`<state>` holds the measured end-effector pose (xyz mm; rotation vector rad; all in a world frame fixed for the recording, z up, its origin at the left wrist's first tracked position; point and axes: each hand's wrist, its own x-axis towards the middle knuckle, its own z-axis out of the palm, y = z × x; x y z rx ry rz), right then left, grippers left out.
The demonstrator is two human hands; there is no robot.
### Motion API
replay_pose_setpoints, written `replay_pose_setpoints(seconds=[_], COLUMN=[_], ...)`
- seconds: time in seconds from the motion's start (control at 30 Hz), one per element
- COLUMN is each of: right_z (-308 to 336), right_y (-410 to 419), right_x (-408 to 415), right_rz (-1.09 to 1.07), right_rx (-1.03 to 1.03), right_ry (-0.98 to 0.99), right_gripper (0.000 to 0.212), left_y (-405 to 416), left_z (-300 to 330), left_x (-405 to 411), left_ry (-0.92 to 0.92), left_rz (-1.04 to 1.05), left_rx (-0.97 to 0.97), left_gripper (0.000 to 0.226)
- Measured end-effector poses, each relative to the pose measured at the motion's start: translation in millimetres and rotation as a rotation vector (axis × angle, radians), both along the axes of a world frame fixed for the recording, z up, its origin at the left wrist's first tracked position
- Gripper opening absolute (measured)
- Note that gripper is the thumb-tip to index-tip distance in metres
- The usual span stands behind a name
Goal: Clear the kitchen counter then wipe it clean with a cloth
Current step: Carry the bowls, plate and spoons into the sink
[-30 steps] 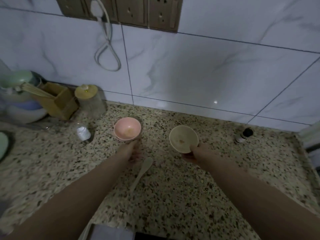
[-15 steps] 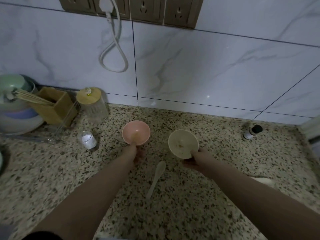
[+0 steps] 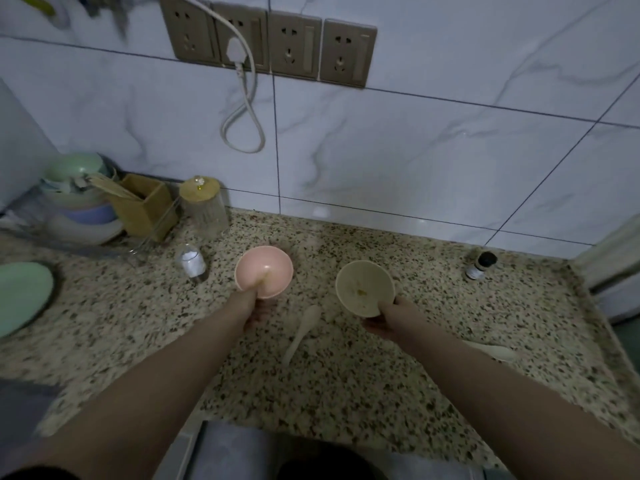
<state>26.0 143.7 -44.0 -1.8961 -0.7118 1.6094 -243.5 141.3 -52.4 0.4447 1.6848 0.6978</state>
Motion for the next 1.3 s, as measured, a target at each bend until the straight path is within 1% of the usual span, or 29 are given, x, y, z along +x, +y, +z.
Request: replay_pose_setpoints(seconds=[0.03, 0.17, 0.27, 0.37, 0.53, 0.63, 0.7, 0.8, 0.83, 0.9, 1.0, 1.1, 1.2, 1.3], right_z=[3.7, 13.7, 15.7, 18.9, 17.4, 18.8, 21.9, 23.4, 22.0, 18.6, 13.9, 12.4, 7.8, -3.5], right_y=[-7.0, -39.3, -65.5, -89.9, -140.4, -166.7, -180.9, -199.3, -204.4, -217.8, -240.7, -262.8, -285.9, -296.1], right_x=[-3.8, -24.3, -45.9, -69.5, -116.6, -144.5, -166.8, -209.7, -224.0, -259.8, -320.5, -372.8, -426.4, -462.7], right_rz=[0.03, 0.164, 0.281, 0.382, 0.518, 0.592, 0.639, 0.639, 0.639, 0.657, 0.711, 0.741, 0.762, 0.784], right_rx=[0.013, 0.064, 0.094, 0.083, 0.048, 0.043, 0.051, 0.042, 0.036, 0.03, 0.039, 0.042, 0.053, 0.039], right_ry=[-0.012, -0.014, 0.008, 0.022, 0.057, 0.064, 0.066, 0.101, 0.112, 0.11, 0.1, 0.132, 0.141, 0.137], right_gripper=[0.034, 0.036, 0.045, 0.045, 0.048, 0.046, 0.044, 0.039, 0.04, 0.041, 0.04, 0.042, 0.045, 0.047], left_y=[-12.1, -73.8, -125.5, -179.1, -272.1, -314.2, -339.5, -371.6, -380.1, -398.2, -428.5, -455.1, -482.1, -498.4], left_z=[-6.2, 14.1, 23.7, 24.2, 21.5, 19.8, 16.9, 9.4, 7.7, 3.8, -3.4, -16.6, -30.3, -36.7], left_x=[-6.6, -14.4, -23.0, -34.5, -73.6, -101.5, -122.9, -160.1, -169.7, -191.9, -232.9, -273.3, -320.5, -352.1], left_ry=[0.003, 0.042, 0.113, 0.141, 0.193, 0.21, 0.2, 0.145, 0.116, 0.076, 0.063, 0.037, 0.022, 0.02], left_rz=[0.027, 0.048, 0.059, 0.09, 0.202, 0.299, 0.381, 0.571, 0.592, 0.603, 0.649, 0.692, 0.698, 0.688], left_rx=[0.008, 0.06, 0.04, 0.021, -0.038, -0.046, -0.034, 0.016, 0.022, 0.023, 0.024, 0.012, -0.025, -0.045], left_gripper=[0.056, 0.044, 0.046, 0.042, 0.036, 0.041, 0.043, 0.035, 0.034, 0.033, 0.037, 0.042, 0.043, 0.043])
